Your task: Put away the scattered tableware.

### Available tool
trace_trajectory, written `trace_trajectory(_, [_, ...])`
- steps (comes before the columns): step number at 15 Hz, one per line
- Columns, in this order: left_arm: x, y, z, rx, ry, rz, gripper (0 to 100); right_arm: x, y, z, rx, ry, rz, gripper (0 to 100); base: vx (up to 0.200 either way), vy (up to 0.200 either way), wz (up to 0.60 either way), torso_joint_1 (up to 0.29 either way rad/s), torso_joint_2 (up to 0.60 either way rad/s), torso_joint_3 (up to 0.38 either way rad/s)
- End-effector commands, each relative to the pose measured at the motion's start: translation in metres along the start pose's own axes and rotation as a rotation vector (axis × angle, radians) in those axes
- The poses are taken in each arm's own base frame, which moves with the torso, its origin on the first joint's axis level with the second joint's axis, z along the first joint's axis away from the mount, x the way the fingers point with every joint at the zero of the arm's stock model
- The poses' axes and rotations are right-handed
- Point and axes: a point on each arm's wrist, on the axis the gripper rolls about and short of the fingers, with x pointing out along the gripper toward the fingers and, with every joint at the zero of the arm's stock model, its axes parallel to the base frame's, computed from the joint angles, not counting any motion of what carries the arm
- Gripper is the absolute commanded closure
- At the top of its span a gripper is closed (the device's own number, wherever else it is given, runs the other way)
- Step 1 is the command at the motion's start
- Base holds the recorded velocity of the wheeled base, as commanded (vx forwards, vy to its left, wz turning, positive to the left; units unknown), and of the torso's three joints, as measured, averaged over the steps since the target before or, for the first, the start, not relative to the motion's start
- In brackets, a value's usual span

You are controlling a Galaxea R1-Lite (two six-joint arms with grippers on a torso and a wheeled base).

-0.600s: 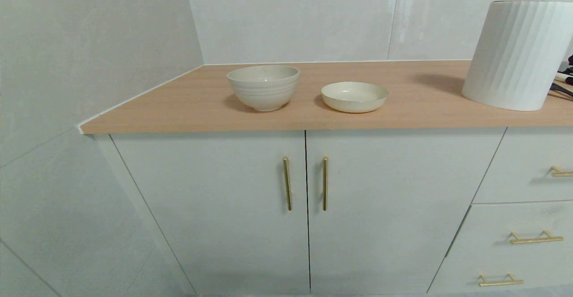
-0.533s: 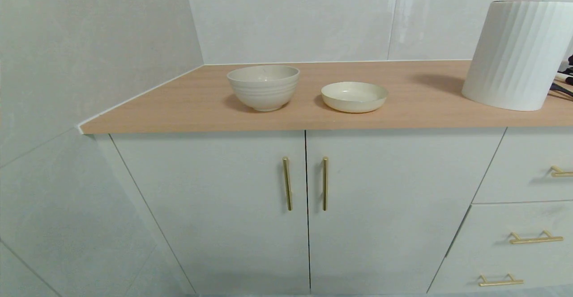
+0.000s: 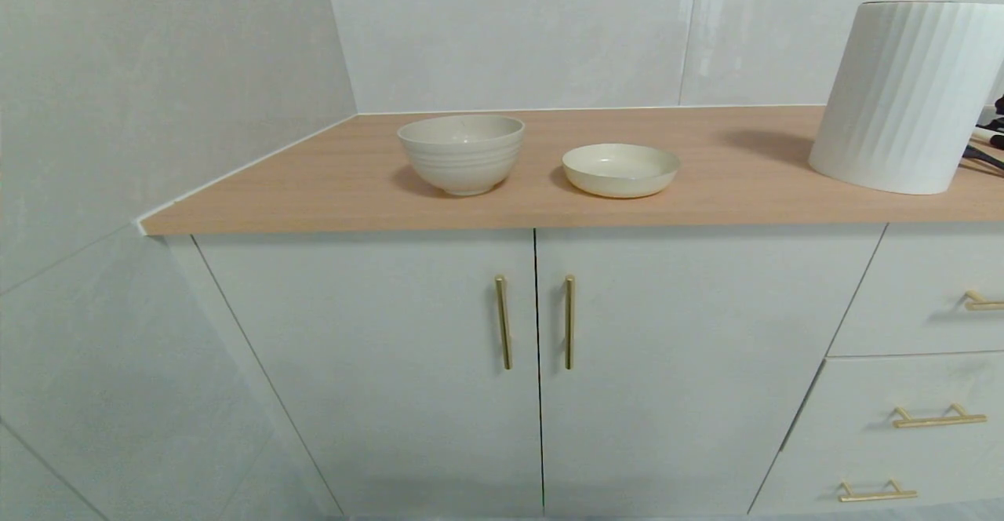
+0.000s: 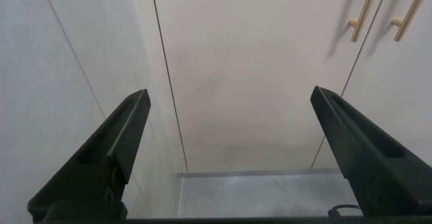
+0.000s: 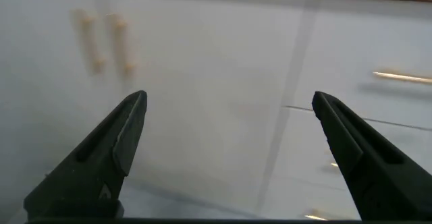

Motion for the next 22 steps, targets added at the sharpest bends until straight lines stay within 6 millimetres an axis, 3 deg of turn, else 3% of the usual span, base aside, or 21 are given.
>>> trace_trajectory(1, [0.0, 0.0, 0.0, 0.0, 0.0, 0.0, 0, 0.067, -0.012, 0.044, 0.104, 0.262, 0.248, 0, 0.0, 0.0, 0.0, 0.0, 0.0, 0.0])
trace_trajectory(2, [0.0, 0.0, 0.0, 0.0, -0.001, 0.0, 0, 0.087, -0.014, 0.054, 0.126, 0.303, 0.324, 0, 0.0, 0.0, 0.0, 0.0, 0.0, 0.0])
trace_trajectory(3, [0.0, 0.0, 0.0, 0.0, -0.001, 0.0, 0, 0.087, -0.014, 0.054, 0.126, 0.303, 0.324, 0, 0.0, 0.0, 0.0, 0.0, 0.0, 0.0])
trace_trajectory(4, [0.0, 0.0, 0.0, 0.0, 0.0, 0.0, 0, 0.125, -0.004, 0.071, 0.169, 0.376, 0.499, 0, 0.0, 0.0, 0.0, 0.0, 0.0, 0.0])
trace_trajectory(5, [0.0, 0.0, 0.0, 0.0, 0.0, 0.0, 0, 0.145, 0.003, 0.073, 0.209, 0.429, 0.548, 0, 0.0, 0.0, 0.0, 0.0, 0.0, 0.0])
trace_trajectory(8, [0.0, 0.0, 0.0, 0.0, 0.0, 0.0, 0, 0.192, 0.021, 0.07, 0.219, 0.496, 0.645, 0, 0.0, 0.0, 0.0, 0.0, 0.0, 0.0])
trace_trajectory(9, [0.0, 0.0, 0.0, 0.0, 0.0, 0.0, 0, 0.22, 0.033, 0.067, 0.213, 0.506, 0.679, 0, 0.0, 0.0, 0.0, 0.0, 0.0, 0.0])
trace_trajectory(11, [0.0, 0.0, 0.0, 0.0, 0.0, 0.0, 0, 0.252, 0.052, 0.055, 0.214, 0.56, 0.733, 0, 0.0, 0.0, 0.0, 0.0, 0.0, 0.0])
trace_trajectory(14, [0.0, 0.0, 0.0, 0.0, 0.0, 0.0, 0, 0.279, 0.072, 0.044, 0.259, 0.625, 0.835, 0, 0.0, 0.0, 0.0, 0.0, 0.0, 0.0])
trace_trajectory(15, [0.0, 0.0, 0.0, 0.0, 0.0, 0.0, 0, 0.297, 0.082, 0.033, 0.26, 0.642, 0.855, 0, 0.0, 0.0, 0.0, 0.0, 0.0, 0.0])
trace_trajectory(18, [0.0, 0.0, 0.0, 0.0, 0.0, 0.0, 0, 0.334, 0.095, 0.011, 0.257, 0.547, 0.865, 0, 0.0, 0.0, 0.0, 0.0, 0.0, 0.0])
trace_trajectory(22, [0.0, 0.0, 0.0, 0.0, 0.0, 0.0, 0, 0.36, 0.104, -0.013, 0.321, 0.512, 0.85, 0, 0.0, 0.0, 0.0, 0.0, 0.0, 0.0])
